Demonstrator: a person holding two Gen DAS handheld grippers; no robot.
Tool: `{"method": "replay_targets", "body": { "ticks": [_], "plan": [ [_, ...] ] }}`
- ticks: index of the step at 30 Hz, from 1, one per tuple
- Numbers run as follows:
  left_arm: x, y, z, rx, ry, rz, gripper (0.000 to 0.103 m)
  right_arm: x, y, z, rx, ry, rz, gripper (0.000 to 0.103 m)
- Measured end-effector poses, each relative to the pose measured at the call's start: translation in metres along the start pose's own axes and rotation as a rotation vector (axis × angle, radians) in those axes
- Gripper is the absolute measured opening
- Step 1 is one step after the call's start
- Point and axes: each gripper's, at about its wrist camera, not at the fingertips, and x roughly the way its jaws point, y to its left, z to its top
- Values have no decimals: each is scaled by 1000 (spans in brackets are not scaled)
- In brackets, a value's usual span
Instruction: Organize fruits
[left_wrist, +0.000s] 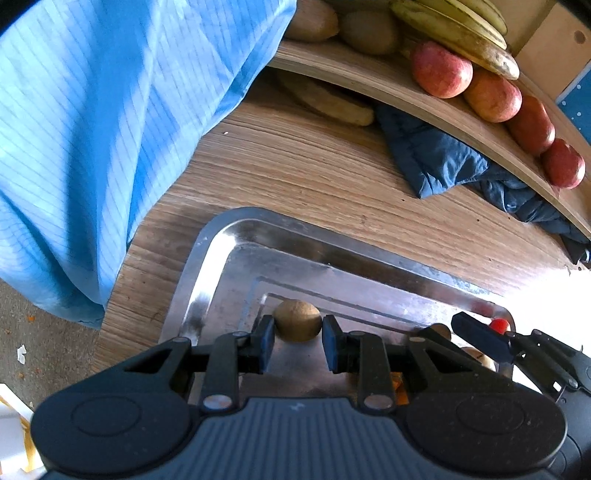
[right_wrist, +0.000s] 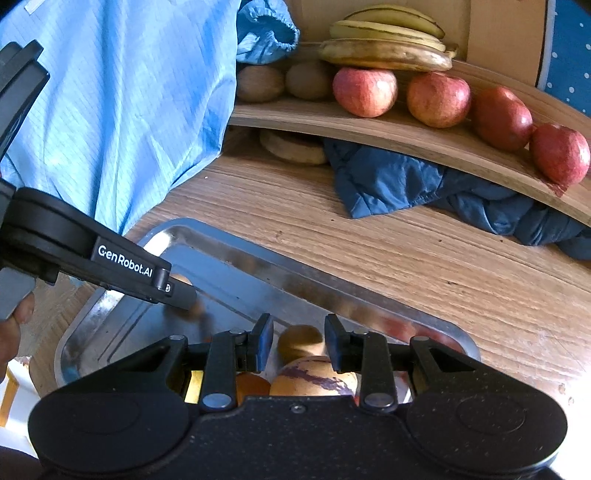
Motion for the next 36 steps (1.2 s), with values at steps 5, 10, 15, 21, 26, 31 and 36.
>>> {"method": "replay_targets", "body": {
  "ticks": [5,10,15,21,26,31,36],
  "plan": [
    [0,-7,-2,9,-1,3,31,-7,-5,-4,12,-8,-13,33],
    [-2,-10,-5,12,-8,10,37,-15,-9,-8,26,-27,-25,37],
    [-8,-12,-10,9,-23,23,52,-24,-12,-11,41,-46,-39,44],
    [-18,-10,-13,-1,-55,37,71,-37,-13,-15,50,-76,-52,64],
    [-29,-7,-21,-7,-84,43,83,-52,-10,-19,68,-108,-52,79],
    [-41,-1,-31,-16,-116,44,89,-66,-9,-27,99,-134,-58,92],
    [-53,0,-39,-8,-152,53,97,-84,-11,-32,123,-173,-66,98]
  ]
}}
